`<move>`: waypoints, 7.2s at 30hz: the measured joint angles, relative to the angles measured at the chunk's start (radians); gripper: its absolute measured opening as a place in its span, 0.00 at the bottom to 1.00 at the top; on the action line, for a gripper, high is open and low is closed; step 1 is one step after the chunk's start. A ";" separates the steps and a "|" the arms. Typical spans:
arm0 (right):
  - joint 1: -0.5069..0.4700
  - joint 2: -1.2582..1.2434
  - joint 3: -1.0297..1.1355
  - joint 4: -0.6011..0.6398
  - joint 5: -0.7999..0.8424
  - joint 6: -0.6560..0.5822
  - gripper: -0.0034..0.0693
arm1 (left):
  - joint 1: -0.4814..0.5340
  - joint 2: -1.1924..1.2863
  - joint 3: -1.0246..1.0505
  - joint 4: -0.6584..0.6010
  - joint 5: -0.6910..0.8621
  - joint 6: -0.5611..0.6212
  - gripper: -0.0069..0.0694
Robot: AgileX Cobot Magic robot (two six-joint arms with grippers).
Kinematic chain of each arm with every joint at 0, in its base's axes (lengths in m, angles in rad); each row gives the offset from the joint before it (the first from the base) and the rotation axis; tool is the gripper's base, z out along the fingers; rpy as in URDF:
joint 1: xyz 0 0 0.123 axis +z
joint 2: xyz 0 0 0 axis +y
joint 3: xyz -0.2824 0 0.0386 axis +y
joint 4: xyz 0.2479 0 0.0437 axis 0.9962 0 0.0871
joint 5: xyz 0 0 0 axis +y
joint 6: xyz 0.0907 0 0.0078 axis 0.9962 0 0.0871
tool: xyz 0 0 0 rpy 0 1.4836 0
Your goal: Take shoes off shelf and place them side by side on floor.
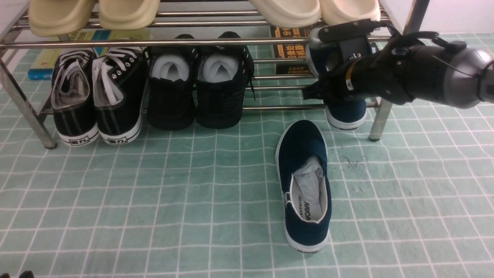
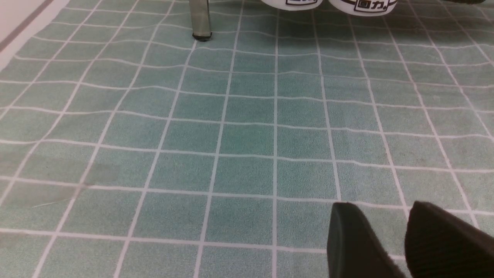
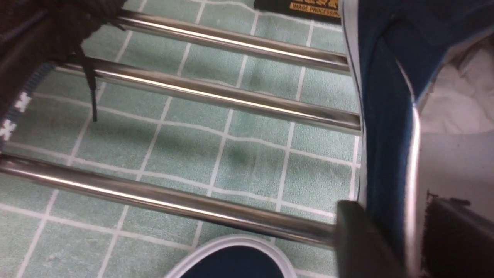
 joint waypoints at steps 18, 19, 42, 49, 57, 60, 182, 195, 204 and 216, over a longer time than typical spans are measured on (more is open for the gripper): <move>0.033 -0.358 0.005 0.420 0.613 -0.361 0.08 | 0.000 0.000 0.000 0.000 0.000 0.000 0.41; 0.033 -0.387 0.006 0.457 0.688 -0.403 0.08 | 0.000 0.000 0.000 0.000 0.000 0.000 0.41; 0.032 -0.513 0.407 0.530 0.485 -0.440 0.08 | 0.000 0.000 0.000 0.000 0.000 0.000 0.41; 0.032 -0.485 0.402 0.530 0.401 -0.440 0.08 | 0.000 0.000 0.000 0.000 0.000 0.000 0.41; 0.032 -0.391 0.402 0.536 0.317 -0.440 0.08 | 0.000 0.000 0.000 0.000 0.000 0.000 0.41; 0.033 -0.371 0.402 0.541 0.310 -0.440 0.08 | 0.000 0.000 0.000 0.000 0.000 0.000 0.41; -0.388 -1.992 1.501 0.628 0.063 -0.817 0.08 | 0.000 0.000 0.000 0.000 0.000 0.000 0.41; -0.388 -1.992 1.501 0.626 0.066 -0.817 0.10 | 0.000 0.000 0.000 0.000 0.000 0.000 0.41; -0.388 -1.992 1.501 0.626 0.066 -0.817 0.11 | 0.000 0.000 0.000 0.000 0.000 0.000 0.41; -0.388 -1.992 1.501 0.623 0.066 -0.817 0.14 | 0.000 0.000 0.000 0.000 0.000 0.000 0.41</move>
